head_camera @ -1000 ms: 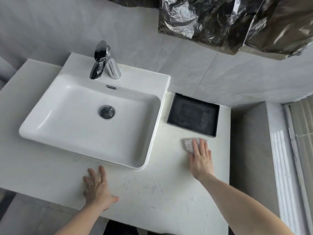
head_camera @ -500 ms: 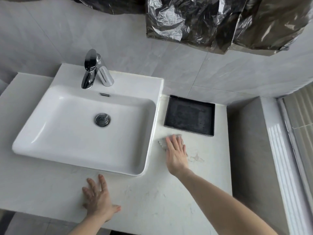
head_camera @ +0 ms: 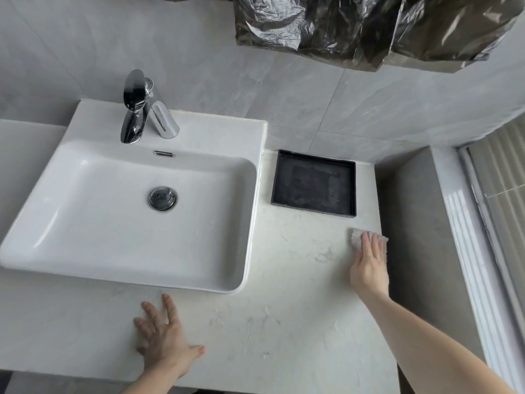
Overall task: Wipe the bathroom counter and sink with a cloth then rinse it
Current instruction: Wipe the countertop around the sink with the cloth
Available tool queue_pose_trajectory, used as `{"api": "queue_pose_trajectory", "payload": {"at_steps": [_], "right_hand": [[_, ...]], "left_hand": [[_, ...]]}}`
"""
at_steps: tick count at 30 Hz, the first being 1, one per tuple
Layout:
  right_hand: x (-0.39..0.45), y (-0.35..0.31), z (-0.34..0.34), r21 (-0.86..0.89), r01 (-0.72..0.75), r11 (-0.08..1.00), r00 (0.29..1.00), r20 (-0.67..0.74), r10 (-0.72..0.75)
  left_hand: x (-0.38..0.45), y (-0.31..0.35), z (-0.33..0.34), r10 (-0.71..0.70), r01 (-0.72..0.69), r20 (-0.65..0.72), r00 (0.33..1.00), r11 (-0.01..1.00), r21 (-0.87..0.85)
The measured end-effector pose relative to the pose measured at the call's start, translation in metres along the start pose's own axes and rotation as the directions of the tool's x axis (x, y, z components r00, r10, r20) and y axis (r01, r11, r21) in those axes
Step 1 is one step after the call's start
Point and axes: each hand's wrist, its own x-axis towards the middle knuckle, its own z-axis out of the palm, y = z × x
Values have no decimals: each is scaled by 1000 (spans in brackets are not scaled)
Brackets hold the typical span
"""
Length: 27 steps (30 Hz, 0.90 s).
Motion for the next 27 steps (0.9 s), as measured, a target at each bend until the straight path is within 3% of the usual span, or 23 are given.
{"api": "queue_pose_trajectory", "payload": {"at_steps": [3, 8, 10, 13, 18, 22, 25, 27], "right_hand": [[-1, -27, -1, 106, -61, 992, 996, -64, 68], [-26, -103, 50, 62, 290, 955, 952, 81, -295], [-29, -122, 65, 6, 343, 939, 933, 112, -341], [-18, -115, 62, -37, 278, 960, 959, 69, -275], [5, -41, 27, -73, -22, 997, 996, -89, 15], [7, -14, 2, 45, -187, 981, 978, -90, 191], [-6, -49, 4, 195, -173, 965, 965, -164, 206], [-19, -87, 20, 205, -44, 978, 983, -165, 79]], "left_hand": [[0, 2, -1, -7, 6, 12, 1000, 1000, 13], [-1, 4, -2, -10, 9, 13, 1000, 998, 55], [0, 3, -2, -13, 12, 7, 1000, 998, 65], [2, 2, 0, -14, 14, 10, 1000, 997, 70], [5, 2, 2, -5, 4, 22, 1000, 999, 53], [6, 2, 3, -7, 5, 42, 999, 999, 41], [5, 2, 3, -3, 1, 39, 999, 999, 44], [4, 2, 3, -7, 6, 39, 999, 999, 35]]}}
